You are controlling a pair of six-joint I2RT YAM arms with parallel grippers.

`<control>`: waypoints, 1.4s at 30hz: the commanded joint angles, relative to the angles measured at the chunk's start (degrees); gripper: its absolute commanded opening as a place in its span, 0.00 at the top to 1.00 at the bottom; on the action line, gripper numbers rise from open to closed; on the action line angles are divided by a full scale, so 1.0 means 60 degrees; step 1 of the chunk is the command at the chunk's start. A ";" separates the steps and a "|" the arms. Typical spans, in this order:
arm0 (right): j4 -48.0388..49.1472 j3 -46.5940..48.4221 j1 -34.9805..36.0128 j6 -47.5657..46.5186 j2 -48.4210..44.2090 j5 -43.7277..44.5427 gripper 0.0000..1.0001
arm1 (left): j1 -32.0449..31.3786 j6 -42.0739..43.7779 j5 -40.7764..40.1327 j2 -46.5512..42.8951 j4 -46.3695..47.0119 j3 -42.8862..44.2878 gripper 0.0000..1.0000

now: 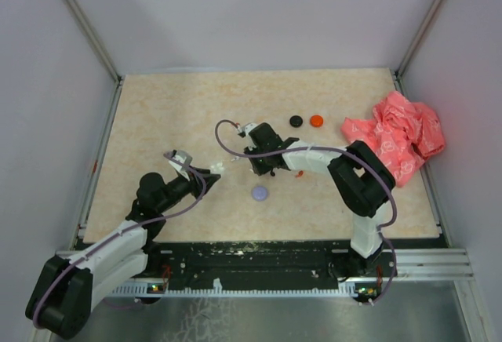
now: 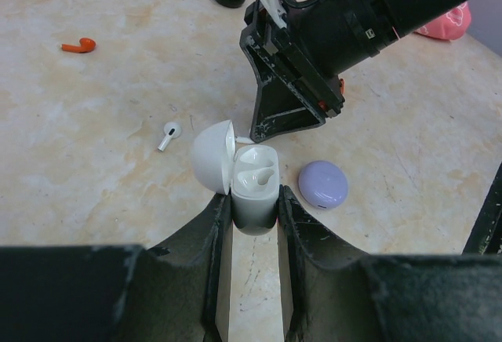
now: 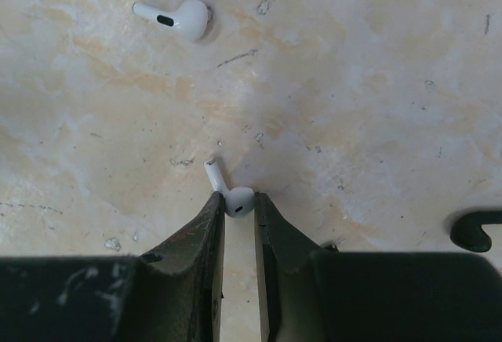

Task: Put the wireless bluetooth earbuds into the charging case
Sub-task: Adjust the earbud at the center of the board.

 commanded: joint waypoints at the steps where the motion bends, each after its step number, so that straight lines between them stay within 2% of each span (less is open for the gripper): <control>1: -0.0513 0.0593 0.0077 -0.0917 0.0168 -0.0460 0.82 | 0.0069 0.0114 0.0147 -0.0140 0.0058 -0.0105 0.99; 5: -0.0846 0.0784 0.0077 -0.1095 0.0167 -0.0218 0.80 | 0.0066 0.0102 0.0147 -0.0082 0.0110 -0.0103 0.99; 13: -0.1107 0.0984 0.0091 -0.0943 0.0008 0.0433 0.68 | 0.0062 0.0084 0.0103 -0.0104 0.0175 -0.0132 0.99; 18: -0.1085 0.0961 0.0204 -0.0469 -0.0363 0.0912 0.61 | 0.0067 0.0054 0.0040 -0.0101 0.0192 -0.0134 0.99; 31: -0.1291 0.0888 0.0295 0.1501 -0.0917 0.1876 0.53 | 0.0061 -0.0134 -0.0135 -0.0065 0.0190 -0.0163 0.99; 35: -0.1797 0.1355 0.0283 0.2068 -0.0932 0.2085 0.45 | 0.0062 -0.0239 -0.0127 -0.0071 0.0275 -0.0182 0.99; 39: -0.2286 0.1772 0.0296 0.2111 -0.0932 0.2259 0.33 | 0.0071 -0.0443 -0.0030 -0.0032 0.0550 -0.0256 0.99; 42: -0.2314 0.1681 0.0290 0.2513 -0.1083 0.2187 0.32 | 0.0061 -0.0546 -0.0072 0.0054 0.0721 -0.0301 0.99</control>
